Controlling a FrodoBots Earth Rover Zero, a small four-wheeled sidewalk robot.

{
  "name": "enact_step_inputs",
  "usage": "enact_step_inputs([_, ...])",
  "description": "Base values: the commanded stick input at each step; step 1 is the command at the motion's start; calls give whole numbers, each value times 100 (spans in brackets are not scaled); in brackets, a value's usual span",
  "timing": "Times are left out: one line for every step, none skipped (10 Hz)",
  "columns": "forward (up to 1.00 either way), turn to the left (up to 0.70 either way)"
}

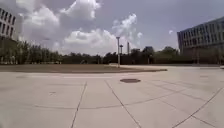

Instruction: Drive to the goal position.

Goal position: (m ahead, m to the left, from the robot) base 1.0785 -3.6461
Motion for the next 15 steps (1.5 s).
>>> enact_step_inputs([70,-32])
enact_step_inputs([70,-32])
enact_step_inputs([70,-32])
enact_step_inputs([70,-32])
enact_step_inputs([70,-32])
enact_step_inputs([70,-32])
enact_step_inputs([70,-32])
enact_step_inputs([70,-32])
enact_step_inputs([70,-32])
enact_step_inputs([70,-32])
enact_step_inputs([70,-32])
enact_step_inputs([70,-32])
enact_step_inputs([70,-32])
enact_step_inputs([70,-32])
enact_step_inputs([70,-32])
